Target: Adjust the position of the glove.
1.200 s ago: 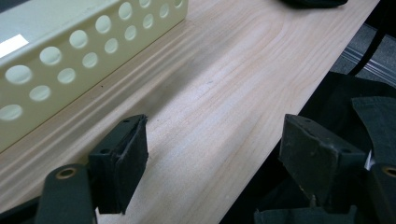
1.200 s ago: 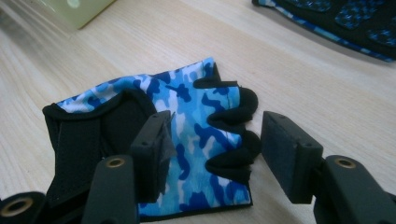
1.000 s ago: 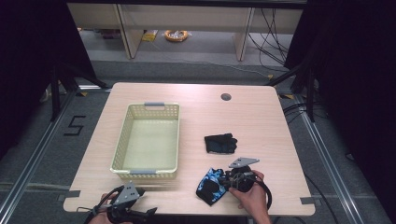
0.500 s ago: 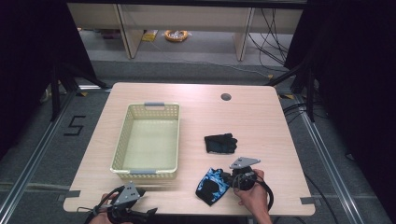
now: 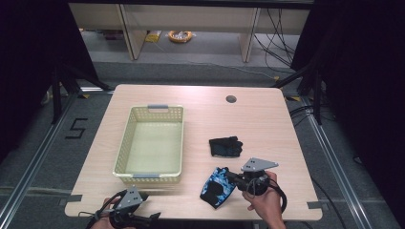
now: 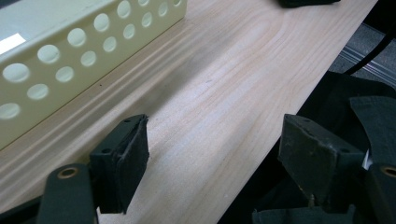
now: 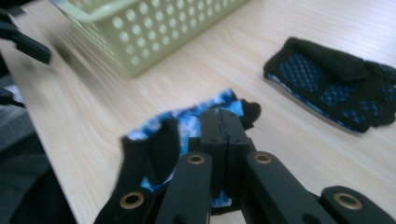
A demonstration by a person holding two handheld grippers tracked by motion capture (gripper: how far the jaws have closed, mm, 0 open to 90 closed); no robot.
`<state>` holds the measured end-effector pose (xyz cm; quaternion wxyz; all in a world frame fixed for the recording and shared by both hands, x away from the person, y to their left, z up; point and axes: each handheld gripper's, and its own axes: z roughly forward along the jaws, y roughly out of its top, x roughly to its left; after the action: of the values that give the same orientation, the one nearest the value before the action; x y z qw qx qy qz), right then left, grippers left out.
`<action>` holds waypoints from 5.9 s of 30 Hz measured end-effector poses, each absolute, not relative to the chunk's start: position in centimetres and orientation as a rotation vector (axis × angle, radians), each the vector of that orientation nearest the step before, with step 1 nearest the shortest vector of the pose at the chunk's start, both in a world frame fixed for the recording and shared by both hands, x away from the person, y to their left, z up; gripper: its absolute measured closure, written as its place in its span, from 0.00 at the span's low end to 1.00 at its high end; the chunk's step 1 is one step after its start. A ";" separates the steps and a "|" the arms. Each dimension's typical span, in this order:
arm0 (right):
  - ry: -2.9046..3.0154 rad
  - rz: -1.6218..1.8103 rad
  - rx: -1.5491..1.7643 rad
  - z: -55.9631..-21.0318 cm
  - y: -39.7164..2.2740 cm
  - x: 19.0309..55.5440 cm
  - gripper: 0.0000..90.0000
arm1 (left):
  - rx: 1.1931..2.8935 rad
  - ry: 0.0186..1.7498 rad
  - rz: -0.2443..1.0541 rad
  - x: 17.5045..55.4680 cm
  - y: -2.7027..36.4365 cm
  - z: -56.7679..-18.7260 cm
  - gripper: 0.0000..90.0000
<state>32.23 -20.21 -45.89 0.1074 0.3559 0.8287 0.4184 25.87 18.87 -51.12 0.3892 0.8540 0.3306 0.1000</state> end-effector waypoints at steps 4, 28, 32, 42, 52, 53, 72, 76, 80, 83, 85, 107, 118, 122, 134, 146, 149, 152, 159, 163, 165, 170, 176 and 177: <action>2.424 1.308 1.036 -45.0 -20.3 31.8 1.00 | 2.174 0.839 0.257 26.0 18.9 -51.0 0.26; 2.205 1.391 1.149 -41.7 -26.8 29.7 1.00 | 2.137 0.856 0.272 26.1 19.2 -50.6 0.26; 2.194 1.424 1.231 -43.1 -27.8 29.9 1.00 | 2.137 0.852 0.270 26.1 19.2 -50.6 0.26; 2.216 1.196 1.430 -46.9 -30.6 30.8 1.00 | 2.151 0.830 0.280 26.2 19.3 -50.6 0.26; 2.281 1.037 1.422 -48.7 -31.1 31.6 1.00 | 2.154 0.829 0.288 26.2 19.3 -50.6 0.26; 2.272 1.018 1.439 -48.7 -30.7 31.4 0.99 | 2.148 0.829 0.291 26.2 19.3 -50.7 0.26; 2.304 1.007 1.217 -45.7 -23.8 36.6 0.76 | 2.132 0.852 0.270 26.3 19.3 -50.7 0.26; 2.341 0.987 1.208 -45.6 -21.9 38.5 0.74 | 2.146 0.860 0.274 26.2 19.4 -50.7 0.26; 2.350 0.968 1.217 -45.9 -21.0 39.8 0.74 | 2.156 0.833 0.289 26.4 19.5 -50.6 0.26; 2.353 0.948 1.195 -46.4 -20.5 40.8 0.73 | 2.151 0.853 0.264 26.3 19.5 -50.7 0.26; 2.349 0.950 1.236 -46.8 -20.2 41.7 0.72 | 2.146 0.861 0.270 26.3 19.4 -50.7 0.26; 2.385 0.853 1.308 -50.1 -18.1 44.1 0.68 | 2.161 0.819 0.301 26.4 19.6 -50.7 0.26; 2.385 0.849 1.230 -50.1 -18.4 44.5 0.95 | 2.147 0.854 0.268 26.2 19.3 -50.8 0.26; 2.364 0.858 1.270 -50.2 -18.2 44.4 0.96 | 2.151 0.853 0.264 26.2 19.4 -50.8 0.26; 2.291 0.994 1.265 -46.8 -19.5 43.1 0.96 | 2.131 0.845 0.261 26.3 19.4 -50.7 0.26; 2.298 1.205 1.169 -44.0 -19.0 37.3 0.96 | 2.130 0.851 0.273 26.3 19.6 -50.6 0.26; 2.312 1.219 1.153 -44.3 -18.7 36.3 0.96 | 2.128 0.852 0.274 26.3 19.6 -50.6 0.26; 2.341 1.240 1.148 -44.9 -18.2 34.5 0.96 | 2.136 0.838 0.292 26.4 19.6 -50.6 0.26; 2.401 1.232 1.181 -46.3 -17.4 31.1 0.96 | 2.126 0.870 0.274 26.2 19.6 -50.7 0.26; 2.414 1.219 1.210 -47.2 -17.1 29.7 0.96 | 2.138 0.865 0.277 26.3 19.6 -50.6 0.26; 2.433 1.222 1.206 -47.4 -17.1 29.6 0.96 | 2.132 0.860 0.277 26.2 19.5 -50.6 0.26; 2.458 1.202 1.220 -48.4 -16.9 29.2 0.96 | 2.140 0.862 0.287 26.2 19.6 -50.7 0.26; 2.480 1.184 1.285 -49.7 -16.8 29.1 0.94 | 2.123 0.863 0.265 26.2 19.4 -50.7 0.26; 2.475 1.161 1.295 -50.0 -16.6 29.0 0.93 | 2.142 0.861 0.278 26.2 19.5 -50.7 0.26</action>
<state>29.00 -16.59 -50.00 0.0580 0.4273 0.8168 0.3832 26.23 19.51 -50.68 0.3968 0.8456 0.3398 0.1098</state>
